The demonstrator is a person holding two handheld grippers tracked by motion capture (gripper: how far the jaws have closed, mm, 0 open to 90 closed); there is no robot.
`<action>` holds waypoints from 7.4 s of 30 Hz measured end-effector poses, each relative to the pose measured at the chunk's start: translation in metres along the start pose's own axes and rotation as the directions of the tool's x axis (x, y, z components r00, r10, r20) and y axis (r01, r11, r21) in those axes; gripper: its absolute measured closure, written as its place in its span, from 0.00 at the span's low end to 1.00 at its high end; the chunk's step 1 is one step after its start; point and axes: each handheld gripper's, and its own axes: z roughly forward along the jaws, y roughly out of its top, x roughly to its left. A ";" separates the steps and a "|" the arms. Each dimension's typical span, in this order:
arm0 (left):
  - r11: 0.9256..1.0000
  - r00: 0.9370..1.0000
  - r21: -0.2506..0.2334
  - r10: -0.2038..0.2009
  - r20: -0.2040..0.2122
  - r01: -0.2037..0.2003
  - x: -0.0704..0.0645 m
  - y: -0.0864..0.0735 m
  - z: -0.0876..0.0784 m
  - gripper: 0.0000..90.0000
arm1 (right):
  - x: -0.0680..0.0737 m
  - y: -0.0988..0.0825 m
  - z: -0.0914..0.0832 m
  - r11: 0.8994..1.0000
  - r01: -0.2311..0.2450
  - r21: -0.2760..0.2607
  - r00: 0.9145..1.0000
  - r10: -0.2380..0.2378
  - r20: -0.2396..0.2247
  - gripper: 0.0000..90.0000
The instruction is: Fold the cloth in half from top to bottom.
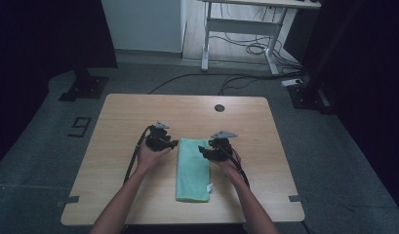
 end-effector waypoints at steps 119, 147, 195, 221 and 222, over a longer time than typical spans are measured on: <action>0.980 0.987 -0.127 0.159 0.038 -0.153 -0.028 0.012 -0.011 0.97 | -0.005 0.016 -0.024 0.978 0.170 -0.118 0.985 -0.173 -0.023 0.96; 0.948 0.970 -0.223 0.241 0.040 -0.226 -0.054 -0.007 -0.043 0.97 | 0.003 0.002 -0.053 0.970 0.150 -0.191 0.984 -0.166 -0.069 0.96; 0.941 0.938 -0.099 0.332 0.104 -0.322 -0.103 -0.107 -0.060 0.94 | 0.040 -0.085 -0.078 0.978 0.194 -0.072 0.955 -0.205 -0.215 0.94; 0.952 0.944 -0.114 0.300 0.137 -0.286 -0.096 -0.076 -0.049 0.63 | 0.043 -0.057 -0.070 0.981 0.184 -0.059 0.955 -0.192 -0.226 0.59; 0.955 0.946 -0.090 0.294 0.140 -0.284 -0.094 -0.076 -0.042 0.63 | 0.045 -0.057 -0.065 0.982 0.186 -0.043 0.953 -0.191 -0.236 0.58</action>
